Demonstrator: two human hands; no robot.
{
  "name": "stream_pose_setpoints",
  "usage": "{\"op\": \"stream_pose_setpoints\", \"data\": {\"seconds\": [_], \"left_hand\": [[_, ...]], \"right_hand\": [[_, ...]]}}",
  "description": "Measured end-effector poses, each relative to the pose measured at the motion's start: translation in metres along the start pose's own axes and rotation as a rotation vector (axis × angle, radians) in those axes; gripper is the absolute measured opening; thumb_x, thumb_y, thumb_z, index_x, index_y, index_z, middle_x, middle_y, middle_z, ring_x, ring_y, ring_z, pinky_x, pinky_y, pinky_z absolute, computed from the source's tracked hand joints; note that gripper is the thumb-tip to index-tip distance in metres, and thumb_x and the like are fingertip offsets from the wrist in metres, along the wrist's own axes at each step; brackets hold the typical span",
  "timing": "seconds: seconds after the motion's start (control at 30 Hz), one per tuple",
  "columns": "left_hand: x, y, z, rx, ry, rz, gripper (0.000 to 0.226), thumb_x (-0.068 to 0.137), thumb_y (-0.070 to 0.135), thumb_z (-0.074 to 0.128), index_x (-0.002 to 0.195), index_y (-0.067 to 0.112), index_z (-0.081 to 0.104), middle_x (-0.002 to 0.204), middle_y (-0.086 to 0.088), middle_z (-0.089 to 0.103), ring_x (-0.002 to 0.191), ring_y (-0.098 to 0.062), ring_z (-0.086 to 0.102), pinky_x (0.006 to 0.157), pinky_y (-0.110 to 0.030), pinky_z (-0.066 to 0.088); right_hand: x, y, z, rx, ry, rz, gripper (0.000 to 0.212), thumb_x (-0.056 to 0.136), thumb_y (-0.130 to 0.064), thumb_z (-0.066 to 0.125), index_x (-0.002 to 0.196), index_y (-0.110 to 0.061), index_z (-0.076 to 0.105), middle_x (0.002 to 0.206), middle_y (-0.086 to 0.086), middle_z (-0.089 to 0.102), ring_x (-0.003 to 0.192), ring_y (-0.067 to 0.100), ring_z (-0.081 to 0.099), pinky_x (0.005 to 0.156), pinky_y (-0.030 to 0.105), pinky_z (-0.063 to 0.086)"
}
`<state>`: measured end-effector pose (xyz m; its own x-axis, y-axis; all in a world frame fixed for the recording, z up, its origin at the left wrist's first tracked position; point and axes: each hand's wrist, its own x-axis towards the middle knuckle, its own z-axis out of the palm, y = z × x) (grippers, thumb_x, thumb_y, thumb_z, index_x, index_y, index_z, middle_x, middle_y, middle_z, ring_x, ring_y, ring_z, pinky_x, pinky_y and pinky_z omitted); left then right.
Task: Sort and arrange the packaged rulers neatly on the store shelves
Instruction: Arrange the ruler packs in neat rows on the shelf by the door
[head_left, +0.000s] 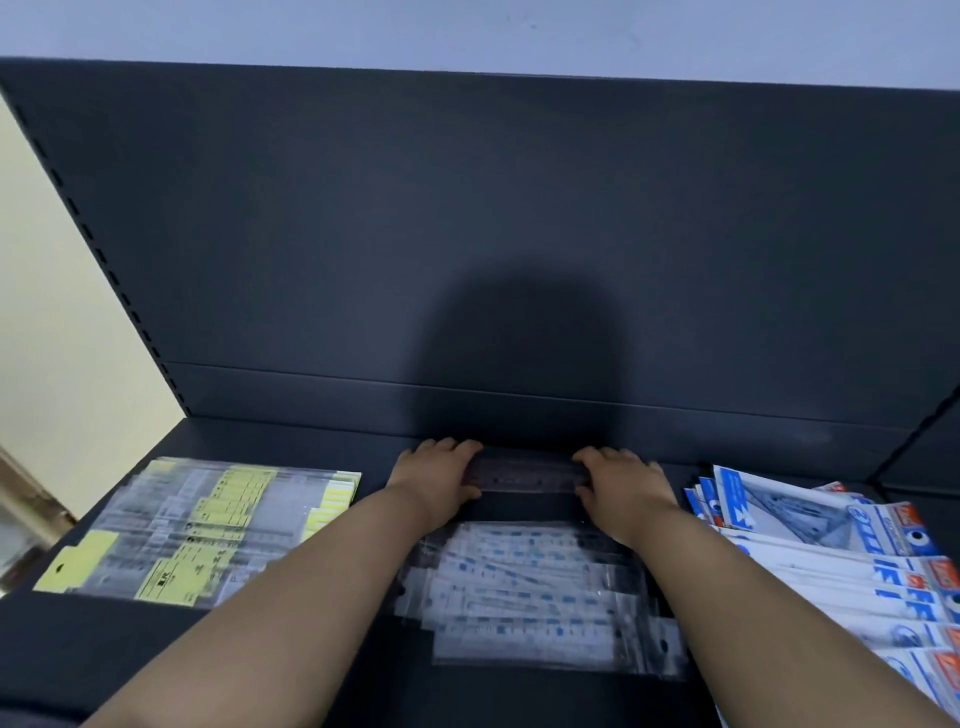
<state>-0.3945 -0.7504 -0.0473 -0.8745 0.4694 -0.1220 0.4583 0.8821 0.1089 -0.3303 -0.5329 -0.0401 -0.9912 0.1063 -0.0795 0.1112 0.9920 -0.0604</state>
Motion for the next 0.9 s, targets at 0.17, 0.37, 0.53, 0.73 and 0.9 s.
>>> {"op": "stream_pose_setpoints", "data": {"seconds": [0.17, 0.37, 0.53, 0.73, 0.9], "left_hand": [[-0.003, 0.003, 0.003, -0.074, 0.072, 0.012, 0.055, 0.094, 0.038, 0.052, 0.144, 0.030, 0.031, 0.140, -0.002, 0.044, 0.129, -0.024, 0.038, 0.105, -0.035, 0.029], [-0.001, 0.002, 0.008, -0.085, 0.134, -0.117, 0.065, 0.090, 0.051, 0.053, 0.145, 0.031, 0.027, 0.146, -0.001, 0.035, 0.134, -0.027, 0.030, 0.115, -0.043, 0.019], [0.003, 0.009, 0.016, -0.209, 0.116, 0.039, 0.066, 0.088, 0.042, 0.059, 0.145, 0.024, 0.030, 0.145, -0.006, 0.030, 0.136, -0.028, 0.020, 0.116, -0.037, 0.015], [0.000, 0.003, 0.019, -0.230, 0.141, 0.006, 0.059, 0.089, 0.028, 0.054, 0.144, 0.023, 0.033, 0.143, -0.005, 0.035, 0.132, -0.026, 0.025, 0.112, -0.031, 0.023], [0.005, -0.004, 0.014, -0.205, 0.154, -0.044, 0.062, 0.087, 0.040, 0.061, 0.142, 0.025, 0.036, 0.143, -0.003, 0.039, 0.131, -0.026, 0.031, 0.110, -0.034, 0.030]], "right_hand": [[-0.005, 0.002, 0.008, 0.260, 0.047, -0.025, 0.049, 0.089, -0.015, 0.048, 0.136, -0.028, 0.040, 0.133, 0.000, 0.051, 0.123, 0.022, 0.044, 0.105, 0.034, 0.034], [-0.003, 0.005, 0.009, 0.475, 0.075, 0.150, 0.054, 0.085, -0.010, 0.051, 0.138, -0.017, 0.041, 0.140, 0.010, 0.043, 0.129, 0.027, 0.040, 0.109, 0.032, 0.032], [-0.004, -0.009, 0.012, 0.567, 0.052, 0.028, 0.055, 0.086, -0.006, 0.052, 0.139, -0.016, 0.040, 0.142, 0.008, 0.039, 0.131, 0.025, 0.036, 0.110, 0.029, 0.030], [-0.006, -0.008, 0.017, 0.667, 0.077, 0.078, 0.057, 0.082, -0.005, 0.055, 0.136, -0.017, 0.043, 0.139, 0.008, 0.040, 0.129, 0.024, 0.037, 0.106, 0.023, 0.028], [-0.001, -0.001, 0.015, 0.365, 0.031, 0.085, 0.052, 0.088, -0.032, 0.058, 0.137, -0.026, 0.042, 0.139, 0.001, 0.042, 0.129, 0.023, 0.034, 0.108, 0.033, 0.031]]}}
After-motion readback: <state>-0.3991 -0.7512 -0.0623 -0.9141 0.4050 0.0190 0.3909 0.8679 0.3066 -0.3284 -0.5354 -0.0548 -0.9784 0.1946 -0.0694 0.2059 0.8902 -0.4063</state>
